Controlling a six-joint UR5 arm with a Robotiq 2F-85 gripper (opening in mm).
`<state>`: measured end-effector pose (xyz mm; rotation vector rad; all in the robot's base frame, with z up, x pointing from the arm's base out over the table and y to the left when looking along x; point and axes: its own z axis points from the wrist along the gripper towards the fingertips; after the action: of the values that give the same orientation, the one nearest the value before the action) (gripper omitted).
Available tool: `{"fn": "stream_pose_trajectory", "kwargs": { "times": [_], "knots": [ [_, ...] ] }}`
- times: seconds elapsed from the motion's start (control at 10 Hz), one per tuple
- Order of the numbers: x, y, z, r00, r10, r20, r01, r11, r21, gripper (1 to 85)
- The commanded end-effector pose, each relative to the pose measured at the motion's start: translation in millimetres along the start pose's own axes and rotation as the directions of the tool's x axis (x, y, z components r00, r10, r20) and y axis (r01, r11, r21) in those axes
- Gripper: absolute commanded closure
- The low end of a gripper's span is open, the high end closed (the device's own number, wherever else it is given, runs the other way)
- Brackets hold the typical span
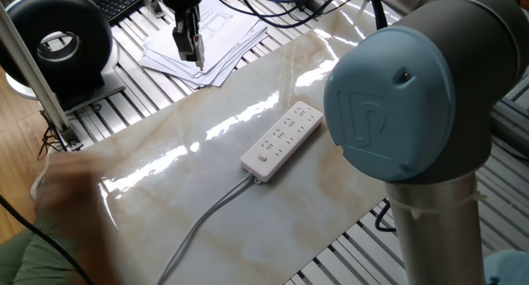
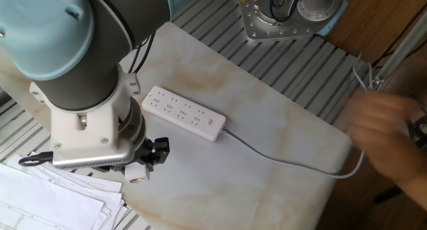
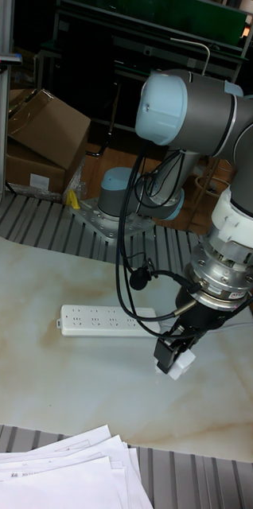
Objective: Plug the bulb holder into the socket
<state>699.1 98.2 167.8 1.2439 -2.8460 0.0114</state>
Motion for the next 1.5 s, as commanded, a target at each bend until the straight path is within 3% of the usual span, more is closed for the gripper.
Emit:
{"fn": "stream_pose_trajectory", "kwargs": {
  "times": [0.0,0.6,0.9,1.4],
  "knots": [
    [2.3,-0.4,-1.2,0.999,-0.036,-0.016,0.036,0.999,0.005,84.3],
    [5.5,1.1,1.4,0.999,-0.043,-0.027,0.044,0.999,0.015,84.3],
    [4.6,7.1,2.2,0.999,-0.037,0.003,0.037,0.999,-0.004,84.3],
    [9.1,8.3,2.3,0.999,0.035,0.025,-0.035,0.999,0.008,84.3]
  ]
}}
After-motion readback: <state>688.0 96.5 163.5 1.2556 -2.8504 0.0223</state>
